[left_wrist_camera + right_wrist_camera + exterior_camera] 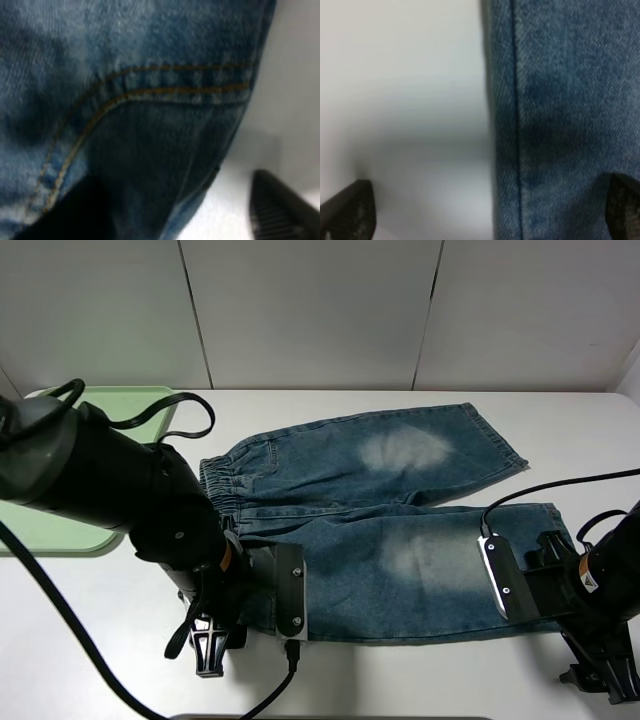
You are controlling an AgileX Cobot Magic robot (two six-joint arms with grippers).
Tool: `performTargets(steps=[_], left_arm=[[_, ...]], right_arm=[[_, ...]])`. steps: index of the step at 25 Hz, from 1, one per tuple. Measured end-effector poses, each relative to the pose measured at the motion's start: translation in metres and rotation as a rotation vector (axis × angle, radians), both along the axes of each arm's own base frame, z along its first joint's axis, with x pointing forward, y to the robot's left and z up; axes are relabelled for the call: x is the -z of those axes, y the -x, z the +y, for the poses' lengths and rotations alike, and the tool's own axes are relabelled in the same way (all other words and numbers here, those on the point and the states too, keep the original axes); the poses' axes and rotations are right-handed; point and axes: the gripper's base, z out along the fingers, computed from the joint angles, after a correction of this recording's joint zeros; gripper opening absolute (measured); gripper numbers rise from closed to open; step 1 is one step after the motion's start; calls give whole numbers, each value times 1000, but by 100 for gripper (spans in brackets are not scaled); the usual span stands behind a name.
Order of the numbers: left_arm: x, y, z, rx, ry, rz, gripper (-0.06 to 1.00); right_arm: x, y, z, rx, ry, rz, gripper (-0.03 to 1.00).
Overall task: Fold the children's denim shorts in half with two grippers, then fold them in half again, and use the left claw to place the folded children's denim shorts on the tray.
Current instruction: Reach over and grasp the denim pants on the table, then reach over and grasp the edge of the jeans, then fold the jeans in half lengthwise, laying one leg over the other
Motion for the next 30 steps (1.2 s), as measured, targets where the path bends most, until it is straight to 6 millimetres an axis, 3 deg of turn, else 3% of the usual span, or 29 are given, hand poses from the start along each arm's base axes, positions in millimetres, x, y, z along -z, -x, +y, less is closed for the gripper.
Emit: performTargets(steps=[4,8,12,16,30], left_arm=[[1,-1,-1,2,8,-5,26],[2,-1,-1,7,12,-11,6],[2,-1,-1,8,13,-12,3],[2,-1,-1,8,13,-12,3],[2,-1,-2,8,14,-13,3]], right_arm=[[0,0,0,4,-2,1,64],[1,1,1,34,-19,-7,42],[1,-7,7,42,-92,-93,16],[1,-10,10,38,-120,-124,-3],[1,-10,10,39,-120,-124,-3]])
